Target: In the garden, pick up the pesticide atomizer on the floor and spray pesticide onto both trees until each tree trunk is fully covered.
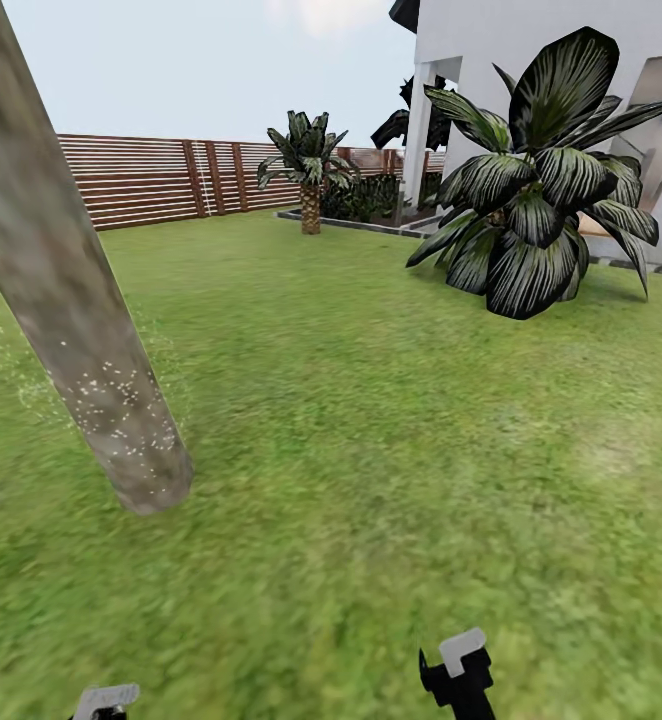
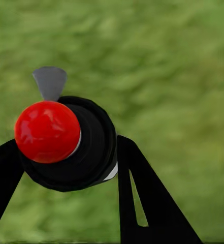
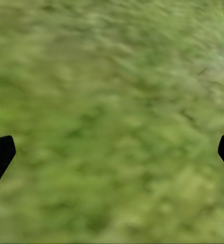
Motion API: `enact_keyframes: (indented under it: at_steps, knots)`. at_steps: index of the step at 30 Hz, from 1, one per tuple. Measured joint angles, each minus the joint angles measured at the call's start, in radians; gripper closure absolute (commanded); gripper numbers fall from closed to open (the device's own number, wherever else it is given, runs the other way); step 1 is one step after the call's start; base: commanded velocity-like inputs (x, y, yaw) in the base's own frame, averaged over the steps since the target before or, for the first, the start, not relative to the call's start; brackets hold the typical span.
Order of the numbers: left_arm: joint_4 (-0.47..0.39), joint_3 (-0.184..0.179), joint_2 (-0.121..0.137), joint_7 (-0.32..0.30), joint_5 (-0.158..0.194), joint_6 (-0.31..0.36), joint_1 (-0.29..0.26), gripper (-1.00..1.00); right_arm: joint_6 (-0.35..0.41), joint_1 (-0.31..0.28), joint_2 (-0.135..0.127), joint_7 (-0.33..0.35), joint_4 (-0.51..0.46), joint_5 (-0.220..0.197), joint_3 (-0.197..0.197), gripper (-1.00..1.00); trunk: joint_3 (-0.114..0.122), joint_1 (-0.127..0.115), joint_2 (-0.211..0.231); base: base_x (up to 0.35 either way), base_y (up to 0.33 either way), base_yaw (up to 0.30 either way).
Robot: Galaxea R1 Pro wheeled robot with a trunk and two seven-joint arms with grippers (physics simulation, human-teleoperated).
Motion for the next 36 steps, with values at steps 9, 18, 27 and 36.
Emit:
enact_keyframes:
  at_steps: [9, 18, 27, 36]
  knots:
    - [0.001, 0.032, 0.006, 0.002, 0.067, -0.001, 0.024, 1.0, -0.006, 0.077, -0.005, 0.005, 0.035, 0.01, 0.002, -1.0, 0.0, 0.0, 0.0, 0.0, 0.0, 0.0]
    - [0.004, 0.036, 0.001, 0.004, 0.108, -0.097, 0.026, 1.0, -0.007, 0.124, -0.001, 0.007, 0.036, 0.008, 0.003, -1.0, 0.0, 0.0, 0.0, -0.067, 0.084, 0.0]
    - [0.006, 0.035, -0.001, 0.004, 0.109, -0.101, 0.027, 1.0, -0.01, 0.136, 0.03, 0.005, -0.057, 0.002, -0.002, -1.0, 0.0, 0.0, 0.0, -0.015, 0.167, -0.013]
    - [0.022, 0.035, 0.0, 0.006, 0.109, -0.103, 0.027, 1.0, -0.028, 0.139, 0.037, 0.005, -0.037, 0.006, 0.002, -1.0, 0.001, 0.0, 0.0, 0.0, 0.001, 0.103]
